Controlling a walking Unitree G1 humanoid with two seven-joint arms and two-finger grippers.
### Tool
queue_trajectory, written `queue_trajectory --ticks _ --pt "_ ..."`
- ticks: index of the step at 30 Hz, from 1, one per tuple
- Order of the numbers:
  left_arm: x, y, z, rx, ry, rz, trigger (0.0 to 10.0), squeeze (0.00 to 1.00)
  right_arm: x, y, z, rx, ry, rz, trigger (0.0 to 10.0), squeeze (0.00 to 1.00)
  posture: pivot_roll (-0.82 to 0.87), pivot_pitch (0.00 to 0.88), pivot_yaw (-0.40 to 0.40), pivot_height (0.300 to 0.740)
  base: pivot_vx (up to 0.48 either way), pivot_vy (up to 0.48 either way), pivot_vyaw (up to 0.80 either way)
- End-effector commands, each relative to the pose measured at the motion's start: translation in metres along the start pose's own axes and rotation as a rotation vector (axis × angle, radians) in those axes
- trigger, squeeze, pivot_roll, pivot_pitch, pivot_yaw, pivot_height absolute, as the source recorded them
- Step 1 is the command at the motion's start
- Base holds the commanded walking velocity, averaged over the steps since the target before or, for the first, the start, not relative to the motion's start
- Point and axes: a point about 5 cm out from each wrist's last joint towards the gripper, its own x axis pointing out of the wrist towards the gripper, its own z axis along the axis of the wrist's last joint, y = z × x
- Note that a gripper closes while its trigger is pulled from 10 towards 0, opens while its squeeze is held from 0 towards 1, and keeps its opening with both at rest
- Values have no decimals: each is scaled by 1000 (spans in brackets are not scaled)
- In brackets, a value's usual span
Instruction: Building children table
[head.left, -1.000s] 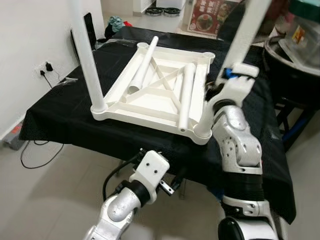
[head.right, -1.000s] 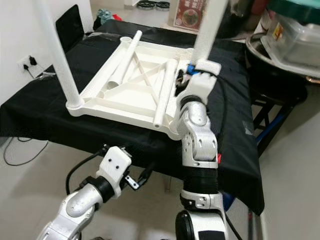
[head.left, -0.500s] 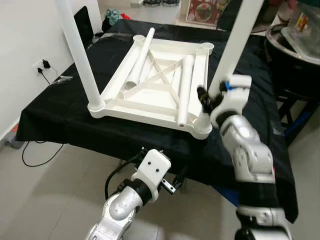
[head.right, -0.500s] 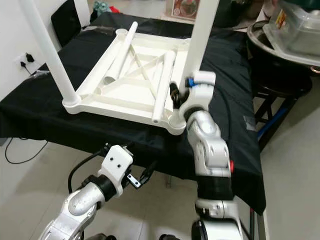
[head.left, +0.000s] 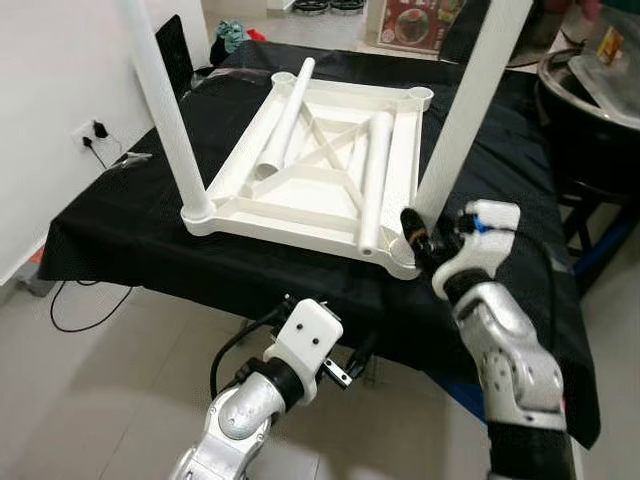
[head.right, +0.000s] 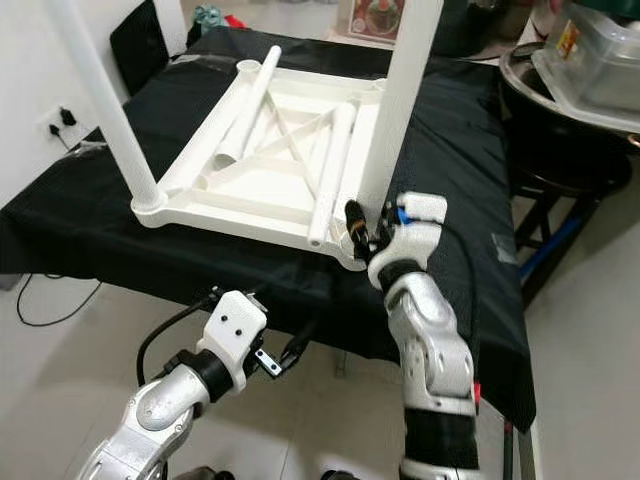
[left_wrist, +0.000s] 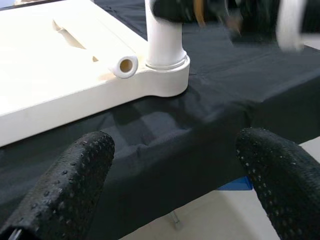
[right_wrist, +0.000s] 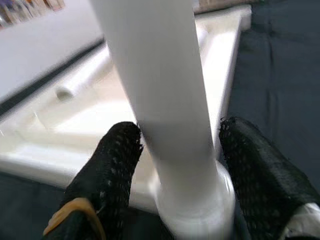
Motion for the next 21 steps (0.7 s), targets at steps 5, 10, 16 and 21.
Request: queue_trajectory --ticks 5,10,16,21 --pt "-1 3 -6 -9 25 15 10000 0 -24 -6 -10 -218 -5 -262 10000 0 99 138 -22 740 0 0 0" --pt "0 5 -7 -11 27 16 10000 0 -28 -10 -15 -160 18 -197 10000 0 107 137 -23 740 0 0 0" --pt "0 8 -4 -7 17 26 10000 0 -25 -18 12 -218 -95 -195 10000 0 103 137 -22 740 0 0 0" --pt "1 8 -7 -14 29 21 10000 0 -26 -18 8 -212 -62 -191 10000 0 100 134 -20 740 0 0 0"
